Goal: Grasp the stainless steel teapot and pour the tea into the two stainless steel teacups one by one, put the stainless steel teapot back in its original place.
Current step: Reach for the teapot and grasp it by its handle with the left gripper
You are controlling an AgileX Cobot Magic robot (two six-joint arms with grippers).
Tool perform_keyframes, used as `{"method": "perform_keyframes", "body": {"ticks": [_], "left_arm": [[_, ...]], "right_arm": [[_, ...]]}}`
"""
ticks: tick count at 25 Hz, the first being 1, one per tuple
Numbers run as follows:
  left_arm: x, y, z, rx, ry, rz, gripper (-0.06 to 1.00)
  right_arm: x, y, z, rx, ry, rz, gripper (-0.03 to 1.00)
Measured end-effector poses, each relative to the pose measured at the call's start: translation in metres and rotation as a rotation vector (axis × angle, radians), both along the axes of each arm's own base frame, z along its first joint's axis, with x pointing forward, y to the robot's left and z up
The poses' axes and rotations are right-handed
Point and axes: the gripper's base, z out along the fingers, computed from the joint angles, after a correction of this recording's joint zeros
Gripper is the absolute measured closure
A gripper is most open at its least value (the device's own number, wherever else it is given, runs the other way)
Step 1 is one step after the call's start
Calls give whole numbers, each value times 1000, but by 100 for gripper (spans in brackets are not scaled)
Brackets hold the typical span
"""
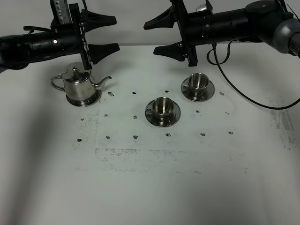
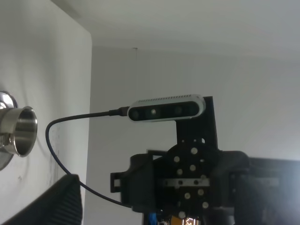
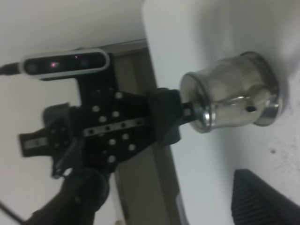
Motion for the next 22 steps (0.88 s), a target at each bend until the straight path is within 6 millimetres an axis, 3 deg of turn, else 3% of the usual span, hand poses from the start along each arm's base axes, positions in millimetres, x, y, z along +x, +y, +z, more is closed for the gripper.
{"method": "perform_keyframes", "body": {"ticks": [12, 22], "left_arm": [[1, 0, 5, -17, -7, 10, 29], [-3, 0, 28, -5, -73, 5, 29]], "right_arm": [[3, -8, 4, 40, -19, 2, 37], [1, -10, -2, -35, -73, 34, 37]]}}
